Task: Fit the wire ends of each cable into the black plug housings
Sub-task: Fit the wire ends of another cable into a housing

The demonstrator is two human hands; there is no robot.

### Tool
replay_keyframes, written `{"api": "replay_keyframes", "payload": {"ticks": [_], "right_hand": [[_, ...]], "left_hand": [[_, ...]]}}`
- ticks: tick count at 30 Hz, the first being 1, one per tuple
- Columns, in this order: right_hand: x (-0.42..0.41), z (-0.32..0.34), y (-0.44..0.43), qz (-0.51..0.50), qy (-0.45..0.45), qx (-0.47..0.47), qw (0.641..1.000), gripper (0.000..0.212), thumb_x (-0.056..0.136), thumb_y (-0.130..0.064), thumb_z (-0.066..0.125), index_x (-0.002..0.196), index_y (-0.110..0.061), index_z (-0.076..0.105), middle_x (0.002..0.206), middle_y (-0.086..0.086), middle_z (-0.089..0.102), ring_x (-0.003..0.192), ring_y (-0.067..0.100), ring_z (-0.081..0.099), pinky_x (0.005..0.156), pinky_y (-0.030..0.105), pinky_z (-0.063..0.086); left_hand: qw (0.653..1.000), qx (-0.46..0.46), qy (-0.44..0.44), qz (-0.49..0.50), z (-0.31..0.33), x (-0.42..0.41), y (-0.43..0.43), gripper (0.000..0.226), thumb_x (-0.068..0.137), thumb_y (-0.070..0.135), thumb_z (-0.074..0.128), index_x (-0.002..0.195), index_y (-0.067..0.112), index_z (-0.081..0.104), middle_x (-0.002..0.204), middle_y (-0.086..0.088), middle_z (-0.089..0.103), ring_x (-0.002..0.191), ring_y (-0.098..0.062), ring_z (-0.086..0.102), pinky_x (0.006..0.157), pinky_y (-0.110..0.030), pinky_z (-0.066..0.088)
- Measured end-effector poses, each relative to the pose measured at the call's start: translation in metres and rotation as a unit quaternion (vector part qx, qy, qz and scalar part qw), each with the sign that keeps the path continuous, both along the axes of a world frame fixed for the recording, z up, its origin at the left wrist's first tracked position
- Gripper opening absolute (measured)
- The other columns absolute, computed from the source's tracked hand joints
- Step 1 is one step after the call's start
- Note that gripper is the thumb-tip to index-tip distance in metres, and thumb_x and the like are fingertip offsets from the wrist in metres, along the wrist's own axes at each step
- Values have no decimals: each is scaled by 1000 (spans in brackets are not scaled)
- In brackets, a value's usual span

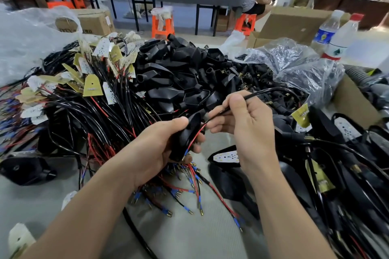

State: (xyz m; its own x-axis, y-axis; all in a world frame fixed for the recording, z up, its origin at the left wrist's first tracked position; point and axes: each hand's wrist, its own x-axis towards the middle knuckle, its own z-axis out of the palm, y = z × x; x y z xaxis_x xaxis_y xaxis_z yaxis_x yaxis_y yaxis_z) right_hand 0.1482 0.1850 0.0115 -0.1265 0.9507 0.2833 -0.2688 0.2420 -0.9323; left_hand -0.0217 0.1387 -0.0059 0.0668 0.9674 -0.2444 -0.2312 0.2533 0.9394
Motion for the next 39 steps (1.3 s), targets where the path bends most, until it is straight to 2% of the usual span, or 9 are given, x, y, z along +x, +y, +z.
{"api": "replay_keyframes", "payload": {"ticks": [7,12,15,18,22,24,27,35,39], "right_hand": [[4,2,2,-4,75,-30,997,28,109,-13,45,83,-8,55,71,15,70,52,23,67,50,27,55],[1,-4,4,-15,21,3,1000,23,107,-8,48,86,-7,58,73,11,71,59,24,70,55,27,56],[1,-8,4,-18,-45,25,999,16,93,5,61,83,-7,63,72,10,72,65,23,72,62,30,58],[2,-10,3,20,-56,13,998,19,83,20,60,84,1,65,77,12,74,70,21,73,69,30,60],[6,-5,1,97,10,-49,994,28,86,22,56,82,-4,65,80,14,73,68,20,72,64,25,58],[8,-2,-1,134,40,-76,987,29,86,21,56,80,-6,65,79,14,72,65,19,72,60,24,58],[8,1,-2,153,51,-107,981,34,83,18,56,73,-11,68,75,13,70,60,19,70,55,23,57],[1,-2,-4,63,9,-62,996,14,74,9,62,79,-4,65,72,15,71,58,23,69,56,29,57],[-4,-12,-1,-135,-200,51,969,14,79,-7,67,77,-20,71,68,1,75,66,21,75,72,45,63]], "left_hand": [[996,-15,-66,55,9,4,-1,49,108,29,40,95,5,80,84,-14,70,59,-21,60,53,-27,53],[999,35,4,-6,7,4,-5,43,109,26,34,113,-2,68,83,-14,71,60,-19,61,53,-26,53],[999,36,-9,3,3,3,-2,48,110,30,36,103,1,74,86,-16,73,63,-19,66,55,-26,56],[998,37,-43,17,-1,2,1,50,109,33,42,93,11,84,90,-15,76,69,-21,71,61,-28,61],[994,70,-39,70,-7,3,3,32,100,33,57,106,11,79,96,-14,78,79,-21,76,69,-30,63],[989,95,-40,110,-8,4,4,41,85,36,66,114,8,72,101,-14,78,85,-21,76,76,-32,65],[980,146,-34,134,-9,5,5,42,82,32,69,118,12,72,106,-9,78,94,-21,75,88,-35,63],[968,241,1,65,-4,-3,-2,32,82,29,77,114,31,78,117,-5,78,110,-18,73,92,-25,55],[957,273,69,66,-3,-5,-4,40,76,27,83,116,27,78,119,-3,77,112,-17,72,91,-25,54]]}}
